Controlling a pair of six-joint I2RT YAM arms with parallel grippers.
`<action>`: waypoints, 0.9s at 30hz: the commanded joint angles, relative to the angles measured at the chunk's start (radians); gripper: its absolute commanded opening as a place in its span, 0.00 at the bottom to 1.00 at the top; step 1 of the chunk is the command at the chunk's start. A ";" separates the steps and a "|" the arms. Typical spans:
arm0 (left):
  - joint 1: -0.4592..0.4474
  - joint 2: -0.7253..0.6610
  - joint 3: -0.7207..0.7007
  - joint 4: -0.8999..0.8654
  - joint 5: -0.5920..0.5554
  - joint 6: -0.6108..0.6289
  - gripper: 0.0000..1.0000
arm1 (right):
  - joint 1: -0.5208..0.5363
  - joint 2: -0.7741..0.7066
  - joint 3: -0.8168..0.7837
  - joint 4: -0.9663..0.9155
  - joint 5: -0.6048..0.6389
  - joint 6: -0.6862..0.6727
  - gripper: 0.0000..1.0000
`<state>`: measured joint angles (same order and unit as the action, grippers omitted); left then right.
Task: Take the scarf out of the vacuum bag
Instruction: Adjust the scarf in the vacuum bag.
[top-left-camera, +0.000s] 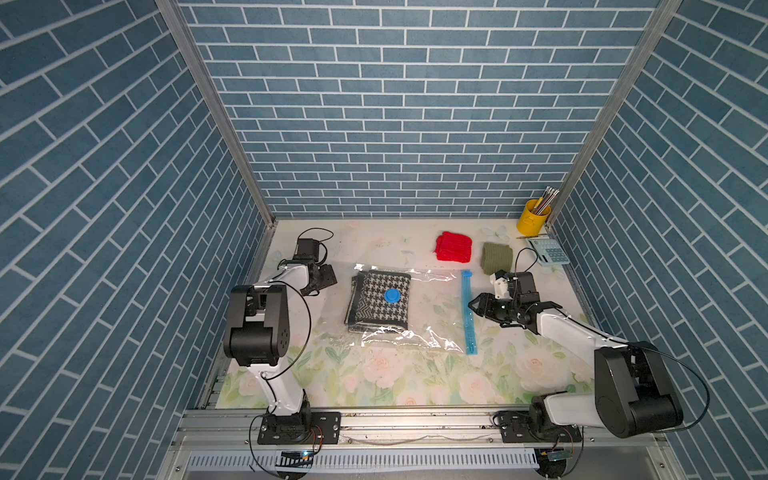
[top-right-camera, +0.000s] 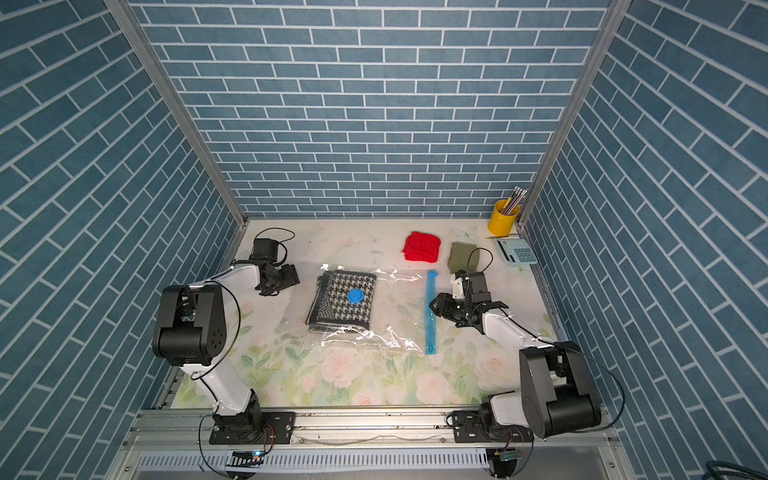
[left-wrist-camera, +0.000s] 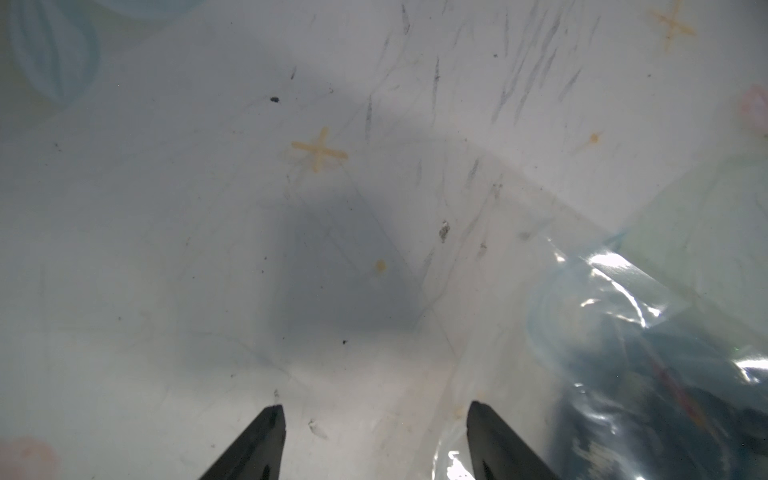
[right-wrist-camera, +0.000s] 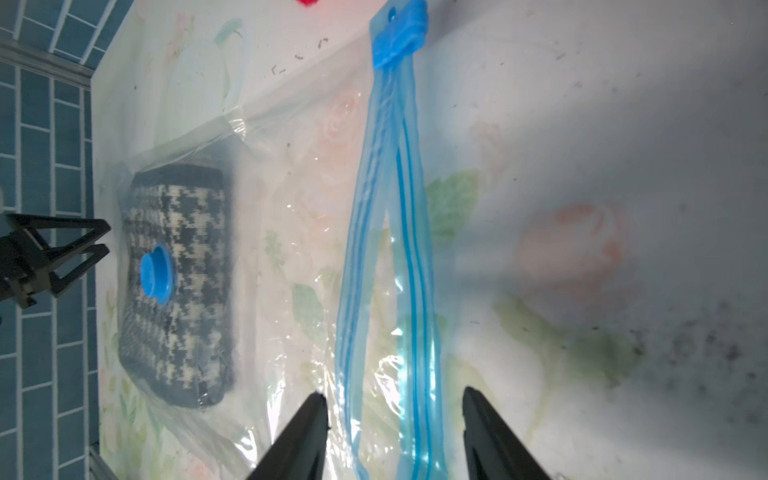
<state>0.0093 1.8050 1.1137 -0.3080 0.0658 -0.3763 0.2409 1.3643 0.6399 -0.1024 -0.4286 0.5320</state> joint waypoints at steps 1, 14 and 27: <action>0.009 0.024 -0.026 0.039 0.079 0.024 0.75 | -0.003 0.004 -0.007 0.033 -0.078 0.005 0.55; 0.008 0.082 -0.074 0.067 0.214 0.002 0.65 | -0.039 -0.027 0.001 0.010 -0.088 0.000 0.55; 0.009 0.090 -0.040 0.031 0.239 0.001 0.10 | -0.100 -0.012 0.002 0.033 -0.140 -0.010 0.56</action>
<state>0.0174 1.8656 1.0790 -0.2192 0.2928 -0.3717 0.1417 1.3563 0.6422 -0.0921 -0.5289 0.5339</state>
